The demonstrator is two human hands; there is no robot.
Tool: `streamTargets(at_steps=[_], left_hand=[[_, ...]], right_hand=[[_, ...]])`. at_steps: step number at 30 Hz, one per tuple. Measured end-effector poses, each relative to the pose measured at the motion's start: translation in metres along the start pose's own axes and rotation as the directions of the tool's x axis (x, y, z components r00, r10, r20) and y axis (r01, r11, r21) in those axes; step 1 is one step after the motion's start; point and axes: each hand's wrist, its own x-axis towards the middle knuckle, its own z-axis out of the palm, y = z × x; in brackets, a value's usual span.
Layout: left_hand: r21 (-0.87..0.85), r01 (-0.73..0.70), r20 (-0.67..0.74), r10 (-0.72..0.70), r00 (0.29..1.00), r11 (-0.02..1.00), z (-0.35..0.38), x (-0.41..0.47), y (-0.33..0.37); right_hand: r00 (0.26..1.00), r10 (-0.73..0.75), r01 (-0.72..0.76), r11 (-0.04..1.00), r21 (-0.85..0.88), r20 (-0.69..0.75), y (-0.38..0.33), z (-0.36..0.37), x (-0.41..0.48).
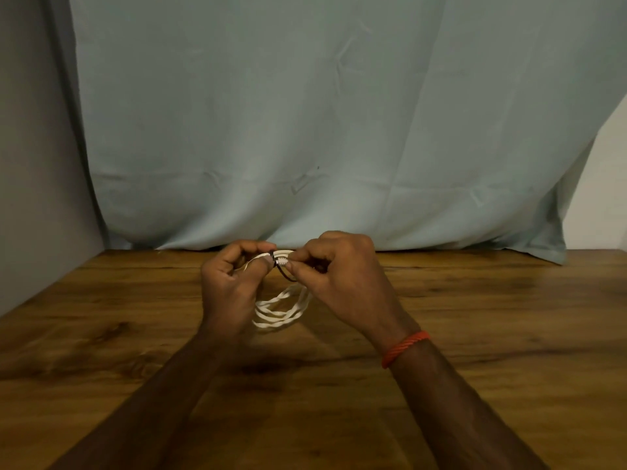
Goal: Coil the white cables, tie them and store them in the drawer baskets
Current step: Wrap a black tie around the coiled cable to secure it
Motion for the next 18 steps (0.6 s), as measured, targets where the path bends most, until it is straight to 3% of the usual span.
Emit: streamTargets(at_steps=[4, 10, 18], left_hand=[[0.004, 0.002, 0.001, -0.002, 1.0, 1.0, 0.001, 0.0, -0.003], [0.001, -0.018, 0.002, 0.018, 1.0, 1.0, 0.0, 0.0, -0.004], [0.039, -0.008, -0.003, 0.008, 1.0, 0.999, -0.001, 0.002, -0.01]], right_hand=[[1.0, 0.003, -0.003, 1.0, -0.01, 0.03, 0.001, 0.0, 0.0], [0.993, -0.121, 0.117, 0.952, -0.282, 0.002, -0.006, 0.003, -0.004], [0.973, -0.217, 0.231, 0.872, -0.431, 0.081, -0.013, 0.002, -0.006]])
